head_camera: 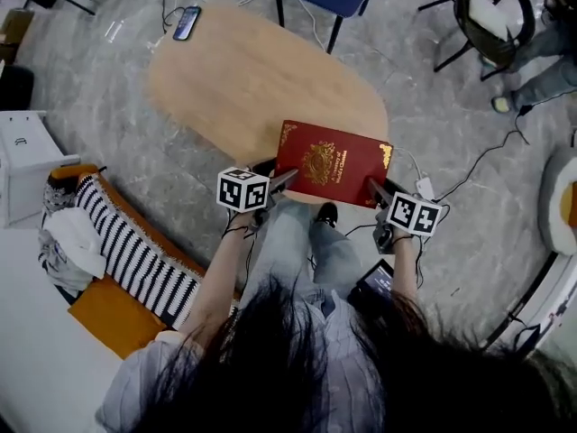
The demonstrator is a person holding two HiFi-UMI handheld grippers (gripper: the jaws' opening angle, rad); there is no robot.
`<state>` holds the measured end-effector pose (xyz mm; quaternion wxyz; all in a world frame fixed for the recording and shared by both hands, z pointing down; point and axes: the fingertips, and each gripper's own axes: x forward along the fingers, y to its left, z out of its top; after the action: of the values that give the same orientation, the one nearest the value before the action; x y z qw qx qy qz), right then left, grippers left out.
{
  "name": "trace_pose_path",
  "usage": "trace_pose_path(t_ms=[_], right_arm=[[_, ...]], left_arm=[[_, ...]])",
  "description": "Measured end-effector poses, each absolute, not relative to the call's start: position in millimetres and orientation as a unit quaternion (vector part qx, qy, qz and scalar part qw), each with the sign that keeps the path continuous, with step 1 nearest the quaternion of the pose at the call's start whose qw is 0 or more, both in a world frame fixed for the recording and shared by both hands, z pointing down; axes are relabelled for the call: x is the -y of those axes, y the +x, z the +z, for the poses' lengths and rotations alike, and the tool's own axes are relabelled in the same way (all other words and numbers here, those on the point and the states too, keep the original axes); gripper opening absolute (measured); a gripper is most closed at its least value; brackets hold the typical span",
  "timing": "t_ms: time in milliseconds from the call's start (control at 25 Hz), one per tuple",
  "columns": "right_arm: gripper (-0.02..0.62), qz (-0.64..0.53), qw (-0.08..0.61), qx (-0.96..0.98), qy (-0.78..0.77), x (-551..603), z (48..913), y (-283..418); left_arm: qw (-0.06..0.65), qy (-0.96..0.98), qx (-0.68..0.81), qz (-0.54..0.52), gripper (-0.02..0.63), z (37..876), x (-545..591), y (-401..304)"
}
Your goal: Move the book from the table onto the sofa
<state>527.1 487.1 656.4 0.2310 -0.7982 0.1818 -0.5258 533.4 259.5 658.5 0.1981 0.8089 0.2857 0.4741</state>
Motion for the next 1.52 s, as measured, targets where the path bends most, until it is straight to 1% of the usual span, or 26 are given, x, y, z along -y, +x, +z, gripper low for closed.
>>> trace_pose_path(t_ms=[240, 480, 720, 920, 1240, 1520], right_arm=[[0.187, -0.505, 0.209, -0.207, -0.811, -497, 615, 523], [0.187, -0.488, 0.204, -0.228, -0.818, -510, 587, 515], [0.186, -0.490, 0.189, -0.254, -0.812, -511, 576, 493], [0.186, -0.489, 0.170, -0.304, -0.800, -482, 570, 479], [0.186, -0.491, 0.150, -0.378, -0.770, -433, 564, 473], [0.186, -0.485, 0.103, -0.438, -0.750, -378, 547, 473]], left_arm=[[0.198, 0.827, -0.272, 0.450, 0.264, 619, -269, 520], [0.212, 0.848, -0.245, 0.419, 0.264, 588, -281, 499], [0.220, 0.858, -0.213, 0.413, 0.264, 574, -284, 459], [0.248, 0.866, -0.164, 0.403, 0.262, 566, -259, 420], [0.252, 0.887, -0.088, 0.378, 0.262, 549, -223, 379], [0.283, 0.894, -0.024, 0.346, 0.262, 538, -185, 347]])
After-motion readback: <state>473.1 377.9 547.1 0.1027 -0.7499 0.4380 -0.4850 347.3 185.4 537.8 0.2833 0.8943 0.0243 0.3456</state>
